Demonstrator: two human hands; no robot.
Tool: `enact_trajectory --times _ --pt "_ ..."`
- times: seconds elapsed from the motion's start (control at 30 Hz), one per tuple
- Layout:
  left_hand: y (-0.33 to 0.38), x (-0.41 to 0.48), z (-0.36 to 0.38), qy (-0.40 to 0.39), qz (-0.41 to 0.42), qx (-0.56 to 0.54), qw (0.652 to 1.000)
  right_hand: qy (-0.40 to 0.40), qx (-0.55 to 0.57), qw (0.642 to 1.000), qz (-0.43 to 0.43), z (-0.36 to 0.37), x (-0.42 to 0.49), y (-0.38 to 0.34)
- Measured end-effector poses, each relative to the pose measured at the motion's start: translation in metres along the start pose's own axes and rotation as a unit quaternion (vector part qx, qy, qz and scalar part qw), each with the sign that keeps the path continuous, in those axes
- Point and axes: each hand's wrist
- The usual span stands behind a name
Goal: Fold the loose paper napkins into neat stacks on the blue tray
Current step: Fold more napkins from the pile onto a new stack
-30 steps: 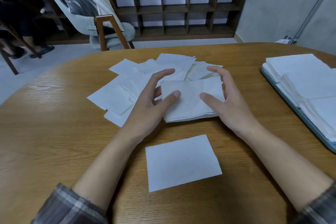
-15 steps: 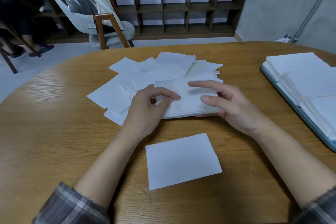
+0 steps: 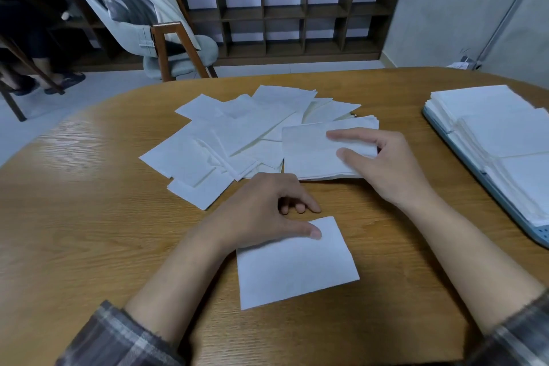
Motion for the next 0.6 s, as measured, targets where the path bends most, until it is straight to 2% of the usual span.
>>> enact_trajectory --times 0.23,0.33,0.47,0.53,0.6 --pt "-0.002 0.0 -0.001 0.0 0.006 -0.032 0.999 -0.027 0.022 0.999 0.004 0.004 -0.002 -0.002" --pt "0.003 0.0 -0.004 0.063 -0.005 -0.091 0.994 -0.049 0.061 0.997 0.0 0.003 -0.004 -0.007" --pt "0.004 0.002 -0.007 0.175 0.014 -0.169 0.97 -0.114 0.124 0.986 0.008 0.002 -0.008 -0.014" --pt "0.006 0.003 -0.007 0.204 0.016 -0.186 0.961 -0.153 0.148 0.977 0.018 0.005 -0.01 -0.014" --pt "0.008 0.002 -0.007 0.218 0.008 -0.199 0.955 -0.157 0.137 0.978 0.026 0.008 -0.01 -0.013"
Point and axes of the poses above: each hand's wrist, its own x-axis towards the middle knuckle, its own z-axis out of the palm, y = z × x, and after that the axes turned 1 degree about -x, right-handed
